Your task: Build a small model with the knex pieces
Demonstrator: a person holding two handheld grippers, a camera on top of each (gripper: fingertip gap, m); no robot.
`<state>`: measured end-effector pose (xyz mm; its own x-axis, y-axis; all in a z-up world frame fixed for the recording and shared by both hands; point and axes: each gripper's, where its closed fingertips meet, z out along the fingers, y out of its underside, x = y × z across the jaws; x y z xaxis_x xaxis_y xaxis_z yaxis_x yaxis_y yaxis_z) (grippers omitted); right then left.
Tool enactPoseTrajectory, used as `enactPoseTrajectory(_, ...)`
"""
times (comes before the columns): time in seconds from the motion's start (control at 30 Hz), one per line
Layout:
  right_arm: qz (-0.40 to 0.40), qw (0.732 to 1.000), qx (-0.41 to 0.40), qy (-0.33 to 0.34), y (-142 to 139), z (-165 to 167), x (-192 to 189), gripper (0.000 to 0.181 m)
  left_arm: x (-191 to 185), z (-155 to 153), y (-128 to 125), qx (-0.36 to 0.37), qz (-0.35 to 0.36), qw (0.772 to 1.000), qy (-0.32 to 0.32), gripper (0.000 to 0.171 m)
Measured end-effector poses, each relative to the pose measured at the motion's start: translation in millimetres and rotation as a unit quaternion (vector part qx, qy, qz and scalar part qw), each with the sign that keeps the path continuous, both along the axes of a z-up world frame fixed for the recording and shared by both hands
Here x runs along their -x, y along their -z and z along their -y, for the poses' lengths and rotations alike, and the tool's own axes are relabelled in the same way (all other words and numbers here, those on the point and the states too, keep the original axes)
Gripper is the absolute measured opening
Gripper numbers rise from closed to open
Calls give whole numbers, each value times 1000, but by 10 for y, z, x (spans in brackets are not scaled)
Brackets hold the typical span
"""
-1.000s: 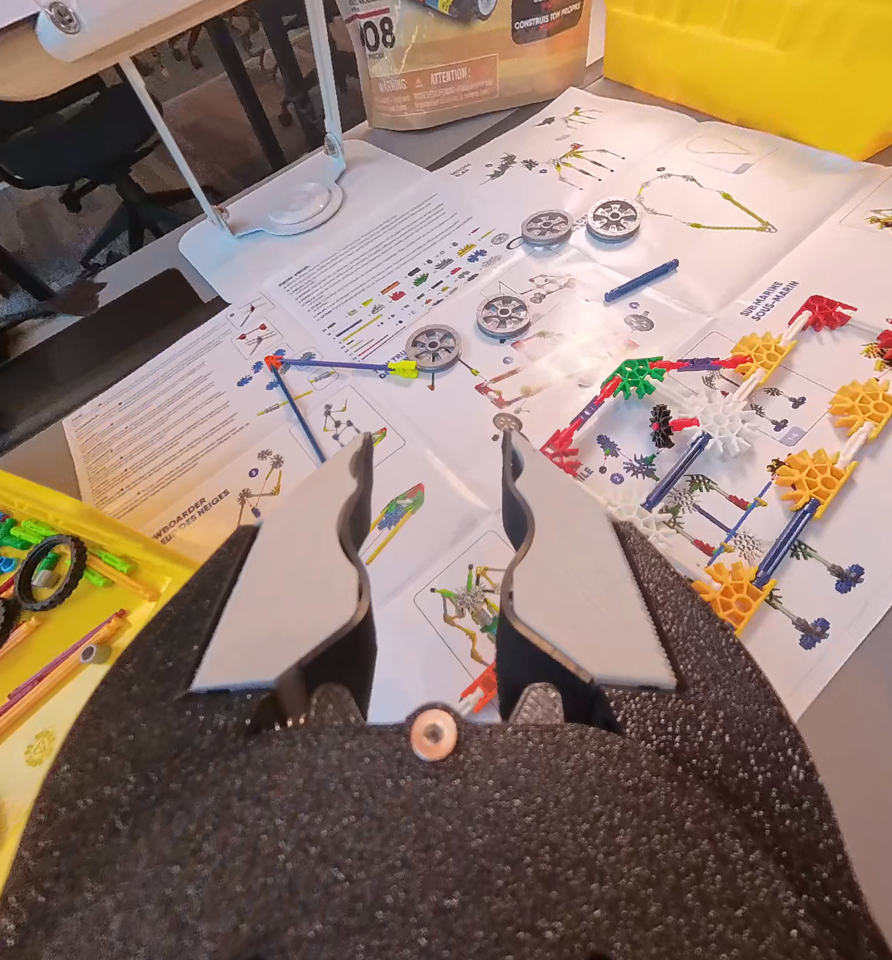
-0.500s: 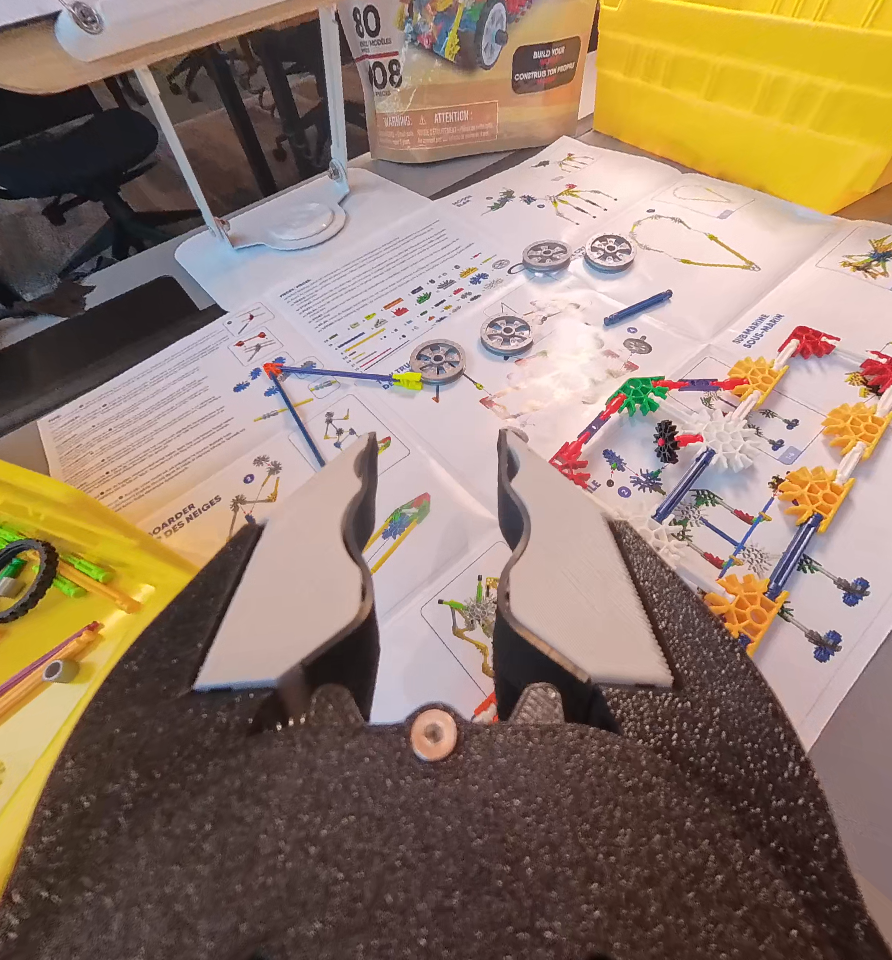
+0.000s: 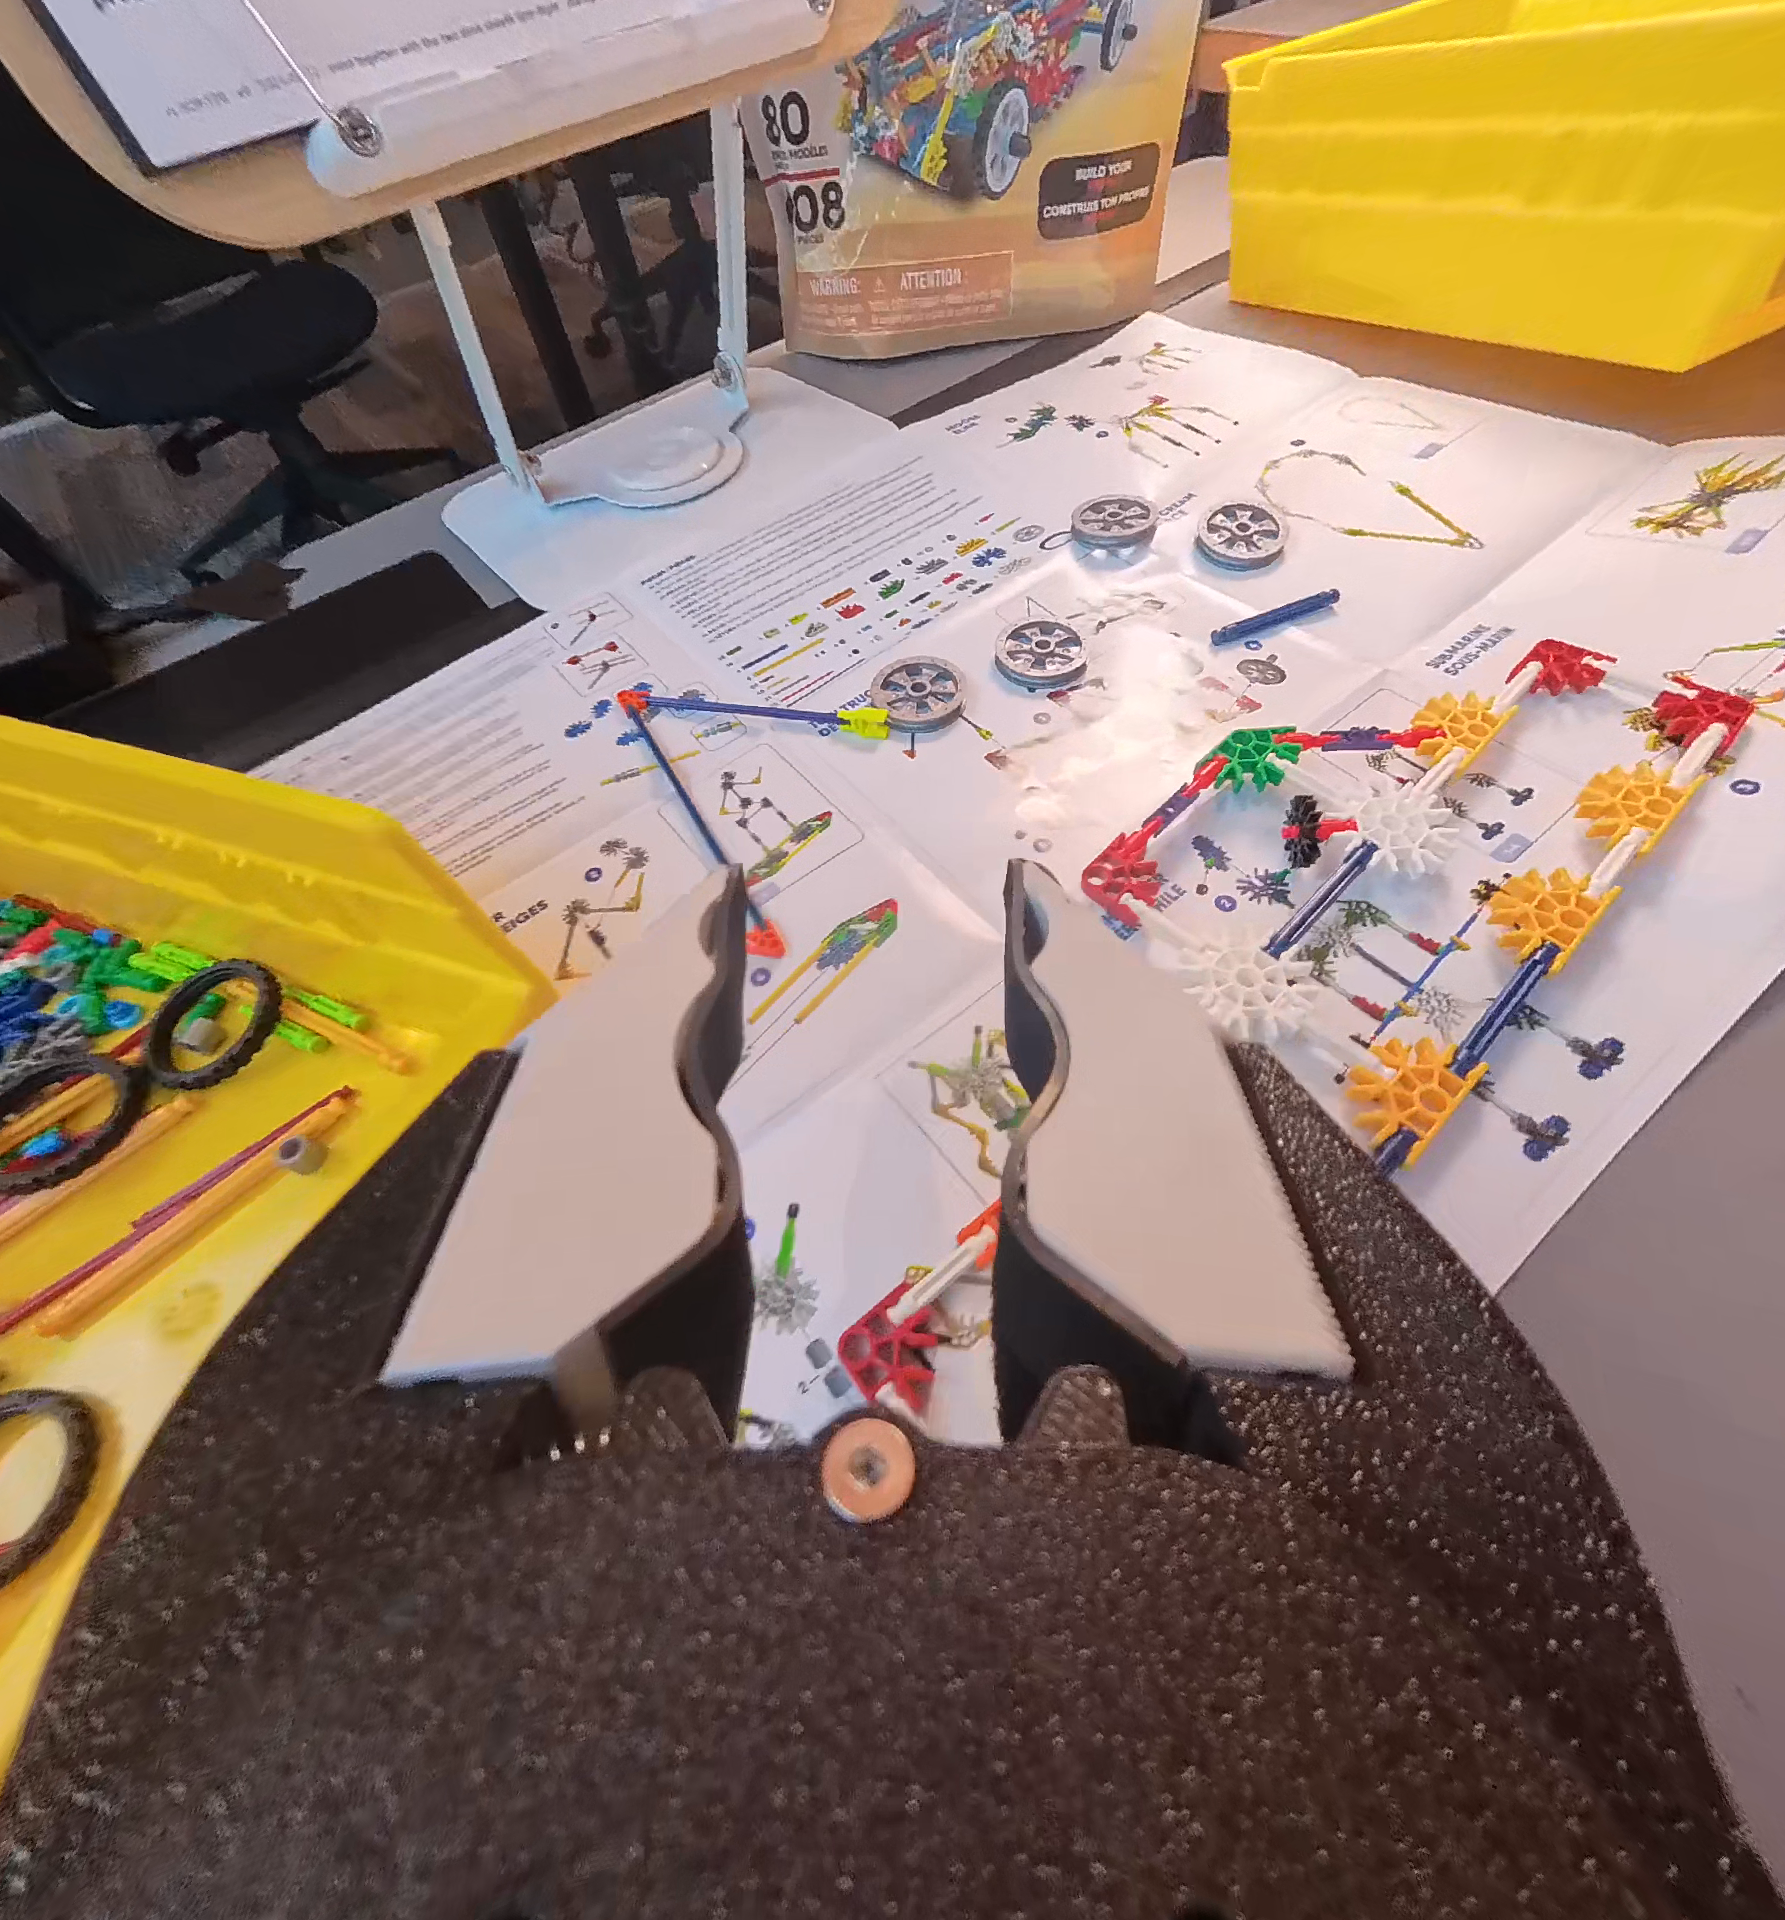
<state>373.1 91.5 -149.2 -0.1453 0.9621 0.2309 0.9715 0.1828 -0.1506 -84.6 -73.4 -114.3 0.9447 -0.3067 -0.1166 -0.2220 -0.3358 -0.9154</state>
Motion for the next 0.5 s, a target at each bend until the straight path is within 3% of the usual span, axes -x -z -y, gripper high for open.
enactPoseTrajectory(0.07,-16,1000,1,1,-17,89,87,26,109,72,-5,-6,-3,1000,-15,44)
enactPoseTrajectory(0.2,25,999,-32,13,155,-12,-130,26,214,100,109,7,44,999,-27,43)
enactPoseTrajectory(0.5,19,993,-95,67,401,-300,-405,29,154,12,96,5,30,1000,-5,45)
